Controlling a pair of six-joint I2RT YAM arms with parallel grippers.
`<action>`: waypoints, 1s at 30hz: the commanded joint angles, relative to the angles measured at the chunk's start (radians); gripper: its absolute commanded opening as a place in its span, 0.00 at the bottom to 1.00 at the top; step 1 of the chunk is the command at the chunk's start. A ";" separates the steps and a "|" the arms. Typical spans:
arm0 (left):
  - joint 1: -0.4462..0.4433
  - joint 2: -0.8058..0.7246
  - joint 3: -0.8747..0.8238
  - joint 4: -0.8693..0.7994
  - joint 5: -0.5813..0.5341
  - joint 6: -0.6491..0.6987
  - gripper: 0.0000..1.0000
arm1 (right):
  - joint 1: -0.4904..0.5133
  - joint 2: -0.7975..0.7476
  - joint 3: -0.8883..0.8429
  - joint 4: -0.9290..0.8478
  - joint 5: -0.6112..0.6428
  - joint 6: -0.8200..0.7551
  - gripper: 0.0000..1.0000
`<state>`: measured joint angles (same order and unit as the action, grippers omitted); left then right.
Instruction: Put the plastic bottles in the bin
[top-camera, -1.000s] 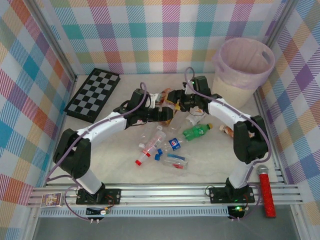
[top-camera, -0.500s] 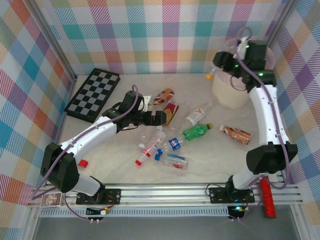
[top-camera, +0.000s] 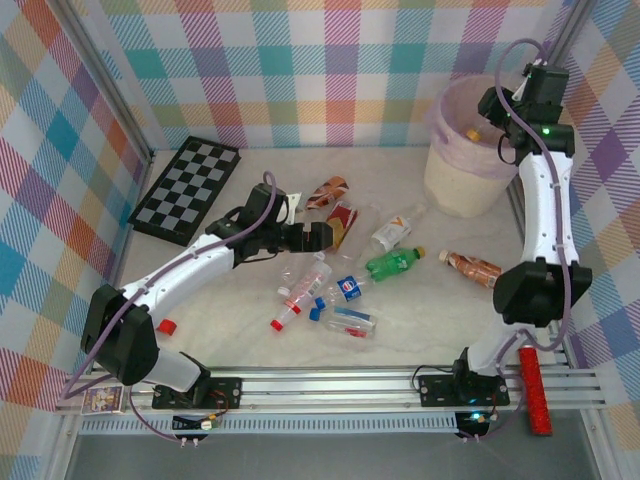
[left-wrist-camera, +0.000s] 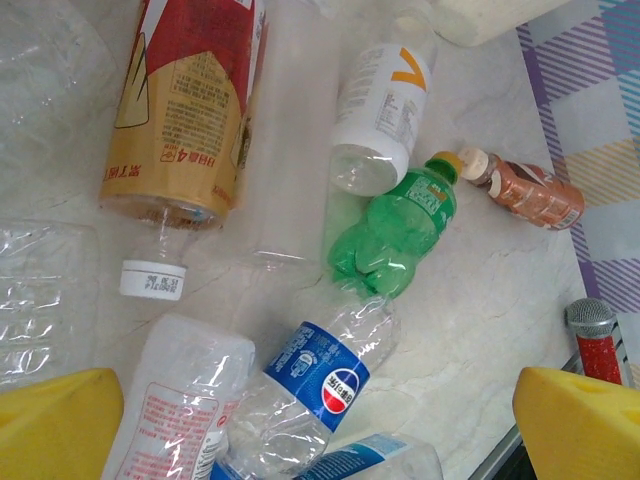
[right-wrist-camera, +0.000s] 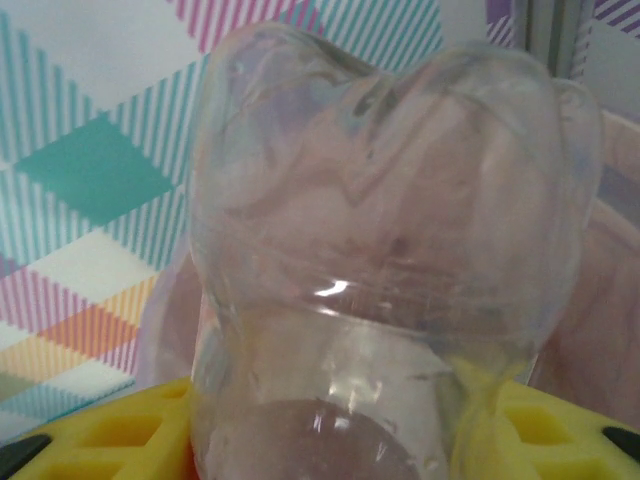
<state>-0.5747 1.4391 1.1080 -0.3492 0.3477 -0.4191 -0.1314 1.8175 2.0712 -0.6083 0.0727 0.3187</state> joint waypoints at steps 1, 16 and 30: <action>0.001 -0.047 -0.008 -0.009 -0.018 -0.010 0.99 | -0.004 0.059 0.084 -0.007 0.065 -0.040 0.29; 0.015 -0.042 0.092 -0.274 -0.170 0.169 0.93 | -0.002 0.329 0.266 -0.201 0.067 -0.150 0.30; 0.206 0.043 0.115 -0.422 -0.278 0.295 0.90 | -0.027 0.492 0.444 -0.401 -0.030 -0.141 0.58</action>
<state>-0.3748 1.4796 1.2110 -0.7349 0.0864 -0.1734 -0.1455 2.3032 2.4836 -0.9691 0.0738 0.1776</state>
